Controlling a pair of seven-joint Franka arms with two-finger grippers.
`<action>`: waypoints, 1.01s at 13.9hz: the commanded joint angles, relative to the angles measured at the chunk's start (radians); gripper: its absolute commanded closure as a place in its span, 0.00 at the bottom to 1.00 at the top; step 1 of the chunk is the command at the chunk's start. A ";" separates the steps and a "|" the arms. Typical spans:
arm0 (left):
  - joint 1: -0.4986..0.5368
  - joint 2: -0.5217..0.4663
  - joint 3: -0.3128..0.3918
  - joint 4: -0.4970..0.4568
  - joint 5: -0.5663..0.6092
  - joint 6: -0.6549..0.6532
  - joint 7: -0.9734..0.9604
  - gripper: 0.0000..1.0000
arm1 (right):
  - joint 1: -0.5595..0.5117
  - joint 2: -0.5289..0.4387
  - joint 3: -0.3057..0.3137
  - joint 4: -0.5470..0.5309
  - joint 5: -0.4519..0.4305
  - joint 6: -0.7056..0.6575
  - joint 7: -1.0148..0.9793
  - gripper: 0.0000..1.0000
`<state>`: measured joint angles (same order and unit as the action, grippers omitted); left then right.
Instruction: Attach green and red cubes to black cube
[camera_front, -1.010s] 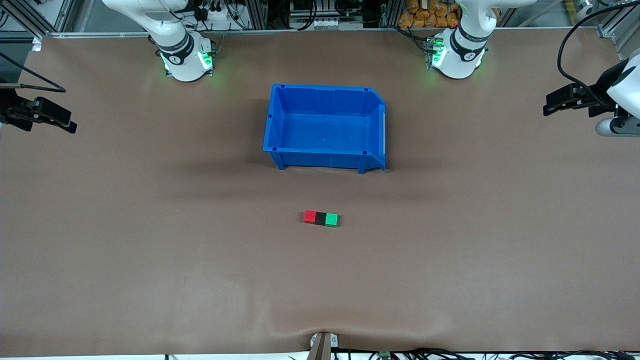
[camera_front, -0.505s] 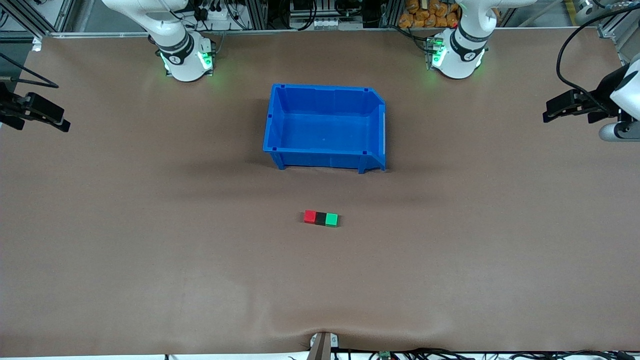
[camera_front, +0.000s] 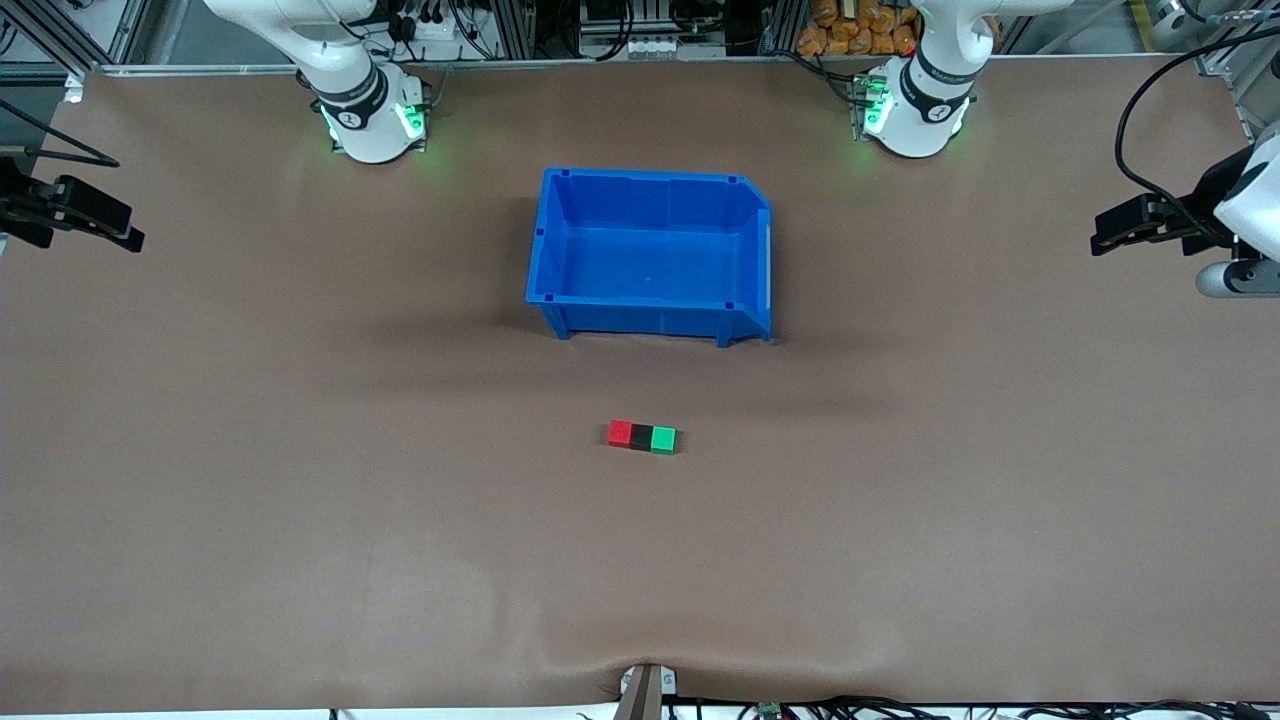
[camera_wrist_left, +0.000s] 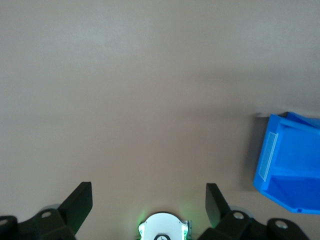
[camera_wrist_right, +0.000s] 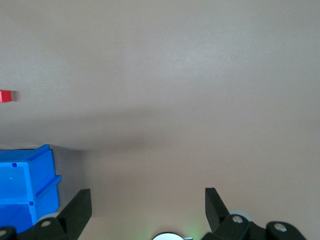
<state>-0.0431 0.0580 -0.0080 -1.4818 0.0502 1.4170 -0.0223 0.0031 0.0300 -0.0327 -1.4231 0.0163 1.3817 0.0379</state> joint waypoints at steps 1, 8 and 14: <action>-0.006 0.017 -0.003 0.011 0.016 0.016 0.004 0.00 | 0.003 -0.004 0.000 0.009 0.001 -0.001 -0.001 0.00; -0.006 0.019 -0.006 0.009 0.000 0.060 0.001 0.00 | -0.002 -0.004 0.000 0.006 0.005 -0.001 -0.001 0.00; 0.008 0.017 -0.009 0.009 -0.001 0.059 0.007 0.00 | -0.003 -0.004 0.000 0.006 0.005 -0.007 -0.001 0.00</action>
